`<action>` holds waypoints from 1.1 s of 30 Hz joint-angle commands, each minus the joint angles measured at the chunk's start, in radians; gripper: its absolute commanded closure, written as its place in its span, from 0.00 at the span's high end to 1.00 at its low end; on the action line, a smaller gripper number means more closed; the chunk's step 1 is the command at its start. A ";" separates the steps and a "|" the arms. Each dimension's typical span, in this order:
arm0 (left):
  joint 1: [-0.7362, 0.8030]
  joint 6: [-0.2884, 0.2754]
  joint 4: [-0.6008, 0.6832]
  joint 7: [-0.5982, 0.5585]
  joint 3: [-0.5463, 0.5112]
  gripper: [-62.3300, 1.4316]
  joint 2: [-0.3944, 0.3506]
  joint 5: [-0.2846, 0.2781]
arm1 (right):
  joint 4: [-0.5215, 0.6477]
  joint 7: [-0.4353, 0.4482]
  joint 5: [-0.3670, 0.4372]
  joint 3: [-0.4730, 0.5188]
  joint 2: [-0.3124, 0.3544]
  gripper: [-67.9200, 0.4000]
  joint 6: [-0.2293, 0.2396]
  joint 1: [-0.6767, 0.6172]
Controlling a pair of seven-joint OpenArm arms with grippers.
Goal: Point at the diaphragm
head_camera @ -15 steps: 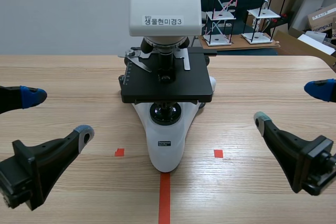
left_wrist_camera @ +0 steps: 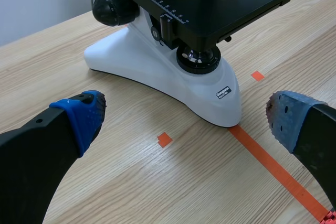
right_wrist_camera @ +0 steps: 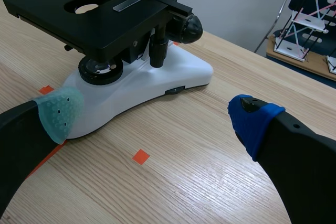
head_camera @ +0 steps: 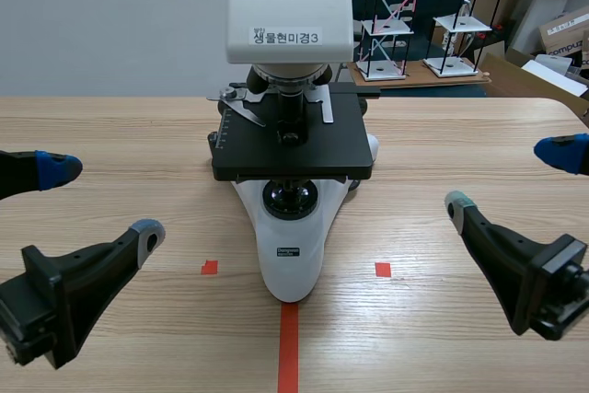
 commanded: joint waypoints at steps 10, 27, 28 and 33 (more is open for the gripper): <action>0.003 0.002 0.018 -0.015 -0.003 1.00 0.005 -0.010 | 0.010 -0.008 0.008 0.008 0.000 0.89 -0.004 0.009; 0.003 0.002 0.018 -0.015 -0.003 1.00 0.005 -0.010 | 0.010 -0.008 0.008 0.008 0.000 0.89 -0.004 0.009; 0.003 0.002 0.018 -0.015 -0.003 1.00 0.005 -0.010 | 0.010 -0.008 0.008 0.008 0.000 0.89 -0.004 0.009; 0.003 0.002 0.018 -0.015 -0.003 1.00 0.005 -0.010 | 0.010 -0.008 0.007 0.008 0.000 0.89 -0.004 0.009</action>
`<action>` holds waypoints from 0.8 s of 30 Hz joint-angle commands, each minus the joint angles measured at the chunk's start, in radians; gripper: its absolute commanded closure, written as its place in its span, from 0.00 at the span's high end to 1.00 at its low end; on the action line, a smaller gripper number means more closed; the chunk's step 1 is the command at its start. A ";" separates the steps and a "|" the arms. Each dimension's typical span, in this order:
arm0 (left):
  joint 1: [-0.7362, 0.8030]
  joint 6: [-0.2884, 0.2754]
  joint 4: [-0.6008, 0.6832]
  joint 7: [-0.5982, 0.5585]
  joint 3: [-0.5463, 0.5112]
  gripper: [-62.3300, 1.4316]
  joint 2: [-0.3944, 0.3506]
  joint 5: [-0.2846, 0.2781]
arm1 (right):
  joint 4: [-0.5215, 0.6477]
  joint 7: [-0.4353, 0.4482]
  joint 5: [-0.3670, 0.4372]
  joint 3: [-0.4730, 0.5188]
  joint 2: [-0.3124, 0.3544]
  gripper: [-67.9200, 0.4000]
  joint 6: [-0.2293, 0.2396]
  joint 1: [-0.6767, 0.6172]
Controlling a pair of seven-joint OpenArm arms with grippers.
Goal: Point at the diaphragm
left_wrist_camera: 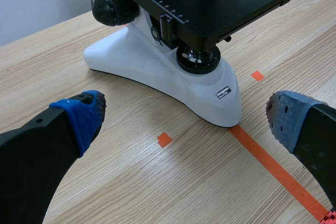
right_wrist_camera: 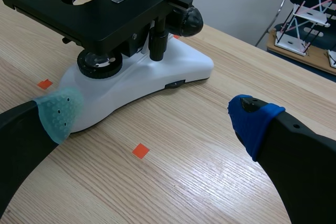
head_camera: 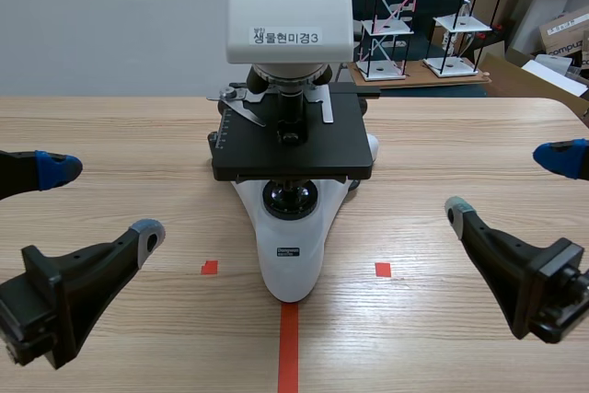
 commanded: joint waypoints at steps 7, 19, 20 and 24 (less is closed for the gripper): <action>0.003 0.002 0.018 -0.015 -0.003 1.00 0.005 -0.010 | 0.010 0.018 0.008 0.008 0.000 0.89 -0.004 0.009; 0.003 0.005 0.018 -0.026 -0.003 1.00 0.005 -0.010 | 0.010 -0.011 0.007 0.008 0.000 0.89 -0.004 0.008; 0.003 0.005 0.018 -0.026 -0.003 1.00 0.005 -0.010 | 0.010 -0.023 0.007 0.008 0.000 0.89 -0.004 0.008; 0.003 0.005 0.018 -0.039 -0.003 1.00 0.005 -0.010 | 0.010 -0.069 0.007 0.008 0.000 0.89 -0.004 0.008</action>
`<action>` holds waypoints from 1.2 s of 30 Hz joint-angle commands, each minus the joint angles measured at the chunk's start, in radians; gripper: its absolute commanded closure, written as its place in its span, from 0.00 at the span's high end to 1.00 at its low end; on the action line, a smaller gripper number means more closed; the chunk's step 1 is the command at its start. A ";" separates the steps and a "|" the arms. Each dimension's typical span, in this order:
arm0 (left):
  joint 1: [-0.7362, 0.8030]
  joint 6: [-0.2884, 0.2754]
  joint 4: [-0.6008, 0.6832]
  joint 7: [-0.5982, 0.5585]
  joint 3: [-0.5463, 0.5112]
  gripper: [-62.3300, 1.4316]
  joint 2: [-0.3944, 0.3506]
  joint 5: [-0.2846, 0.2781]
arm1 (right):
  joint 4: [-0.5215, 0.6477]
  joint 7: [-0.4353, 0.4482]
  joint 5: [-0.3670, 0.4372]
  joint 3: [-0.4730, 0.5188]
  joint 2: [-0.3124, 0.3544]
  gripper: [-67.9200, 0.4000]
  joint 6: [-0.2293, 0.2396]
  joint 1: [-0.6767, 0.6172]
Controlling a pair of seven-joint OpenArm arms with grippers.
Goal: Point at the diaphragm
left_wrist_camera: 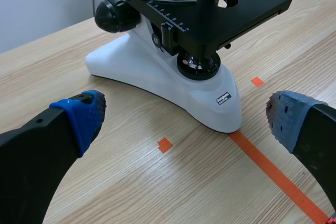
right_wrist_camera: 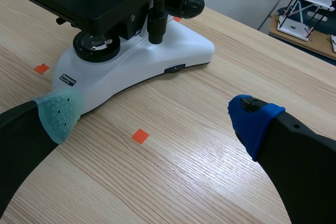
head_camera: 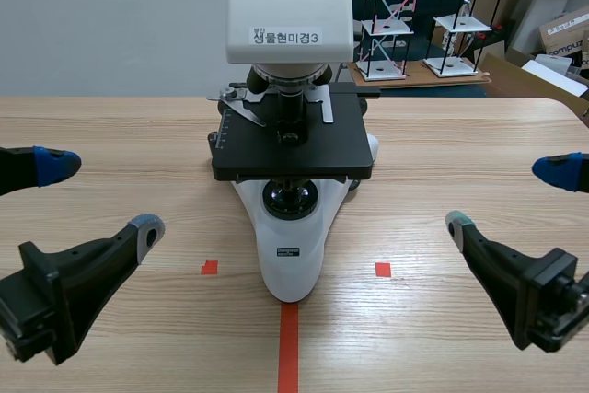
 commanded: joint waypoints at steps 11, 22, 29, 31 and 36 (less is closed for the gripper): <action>0.003 -0.003 -0.048 -0.102 -0.002 0.09 0.090 0.018 | 0.010 -0.016 0.007 0.008 0.000 0.89 -0.004 0.009; -0.111 -0.040 -0.380 -0.500 0.038 0.05 0.244 0.375 | 0.010 -0.008 0.007 0.008 0.000 0.89 -0.004 0.009; -0.261 -0.038 -0.655 -0.691 0.129 0.05 0.283 0.458 | 0.010 0.015 0.007 0.008 0.000 0.89 -0.005 0.009; -0.299 -0.034 -0.729 -0.750 0.143 0.05 0.299 0.500 | 0.010 0.018 0.007 0.008 0.000 0.89 -0.004 0.009; -0.375 0.024 -0.896 -0.893 0.179 0.05 0.335 0.576 | 0.010 0.018 0.007 0.008 0.000 0.89 -0.004 0.009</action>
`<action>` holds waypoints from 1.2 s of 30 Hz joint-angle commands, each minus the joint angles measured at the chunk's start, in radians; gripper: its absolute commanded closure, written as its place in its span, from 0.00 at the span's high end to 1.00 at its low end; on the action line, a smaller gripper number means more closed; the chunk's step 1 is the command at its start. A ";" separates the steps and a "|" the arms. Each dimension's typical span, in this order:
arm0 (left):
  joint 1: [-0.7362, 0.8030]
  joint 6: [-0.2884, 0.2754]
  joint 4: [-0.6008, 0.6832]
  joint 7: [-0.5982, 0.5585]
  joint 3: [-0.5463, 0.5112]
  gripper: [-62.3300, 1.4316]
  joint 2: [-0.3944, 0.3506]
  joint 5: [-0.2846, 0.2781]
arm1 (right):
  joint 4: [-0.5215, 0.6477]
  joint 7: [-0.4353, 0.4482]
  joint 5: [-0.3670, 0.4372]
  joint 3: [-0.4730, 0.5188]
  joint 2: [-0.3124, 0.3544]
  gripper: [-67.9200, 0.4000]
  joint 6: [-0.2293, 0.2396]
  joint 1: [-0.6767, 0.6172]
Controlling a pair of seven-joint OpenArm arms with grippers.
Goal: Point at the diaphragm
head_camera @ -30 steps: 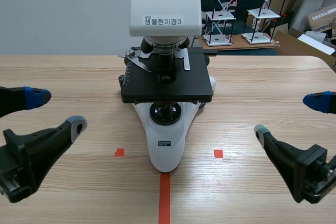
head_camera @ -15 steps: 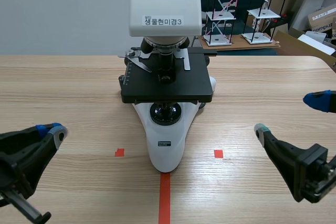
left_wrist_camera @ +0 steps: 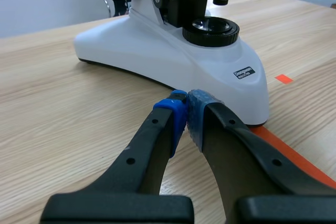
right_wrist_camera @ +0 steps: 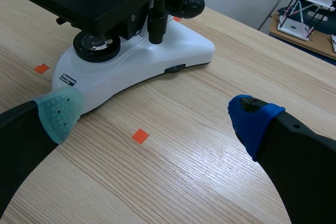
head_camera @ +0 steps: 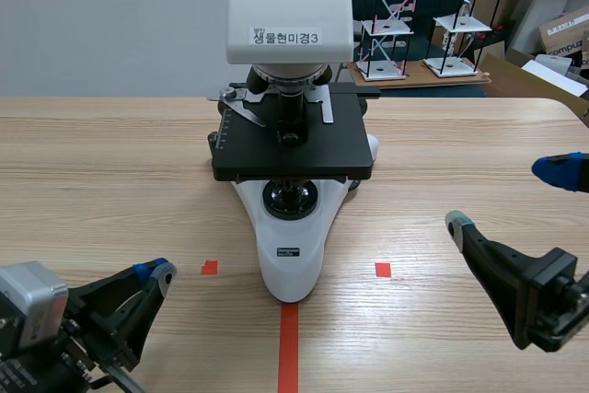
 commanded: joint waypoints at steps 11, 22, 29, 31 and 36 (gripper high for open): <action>-0.113 0.205 -0.187 -0.218 0.053 0.05 0.057 0.052 | 0.010 0.011 0.007 0.008 0.000 0.89 -0.004 0.009; -0.177 0.233 -0.188 -0.269 0.053 0.05 0.059 0.091 | 0.010 0.011 0.007 0.008 0.000 0.89 -0.004 0.009; -0.197 0.232 -0.188 -0.273 0.053 0.05 0.059 0.097 | 0.010 0.010 0.007 0.008 0.000 0.89 -0.004 0.009; -0.207 0.232 -0.188 -0.270 0.053 0.05 0.059 0.098 | 0.010 0.008 0.007 0.008 0.000 0.89 -0.004 0.009; -0.212 0.232 -0.188 -0.266 0.053 0.05 0.059 0.099 | 0.010 0.008 0.007 0.008 0.000 0.89 -0.004 0.009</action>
